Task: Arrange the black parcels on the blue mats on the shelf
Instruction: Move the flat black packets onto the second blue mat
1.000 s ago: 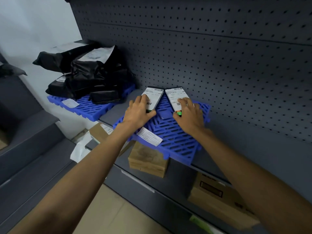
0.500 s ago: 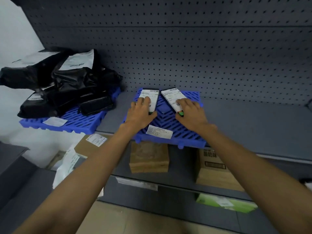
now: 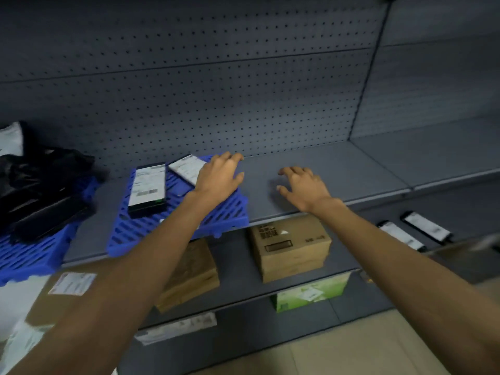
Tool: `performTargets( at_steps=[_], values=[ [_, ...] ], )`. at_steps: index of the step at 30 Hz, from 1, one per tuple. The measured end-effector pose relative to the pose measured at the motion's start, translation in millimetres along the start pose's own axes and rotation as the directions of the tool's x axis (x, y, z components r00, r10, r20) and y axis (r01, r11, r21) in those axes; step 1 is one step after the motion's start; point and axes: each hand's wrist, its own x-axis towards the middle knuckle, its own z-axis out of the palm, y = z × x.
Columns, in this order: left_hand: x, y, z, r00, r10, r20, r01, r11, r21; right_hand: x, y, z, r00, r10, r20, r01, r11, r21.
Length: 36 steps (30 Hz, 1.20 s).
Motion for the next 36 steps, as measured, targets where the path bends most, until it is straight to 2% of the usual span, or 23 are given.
performTargets(
  at_steps=[9, 17, 25, 36],
  values=[
    [73.9, 182.2, 43.1, 0.957, 0.289, 0.02, -0.287, 0.956, -0.062, -75.8, 179.9, -40.9, 0.947, 0.298, -0.118, -0.301, 0.954, -0.011],
    [136.8, 415.3, 85.8, 0.886, 0.463, -0.019, -0.46, 0.873, -0.159, -167.1, 390.6, -100.4, 0.86, 0.474, -0.19, -0.491, 0.87, -0.052],
    [183.6, 610.6, 122.7, 0.834, 0.551, -0.039, -0.546, 0.81, -0.213, -232.0, 563.6, -144.3, 0.782, 0.589, -0.204, -0.61, 0.79, -0.059],
    [300.5, 766.6, 201.8, 0.803, 0.596, 0.017, -0.574, 0.781, -0.245, -206.1, 750.9, -150.5, 0.757, 0.627, -0.182, -0.646, 0.761, -0.062]
  ],
)
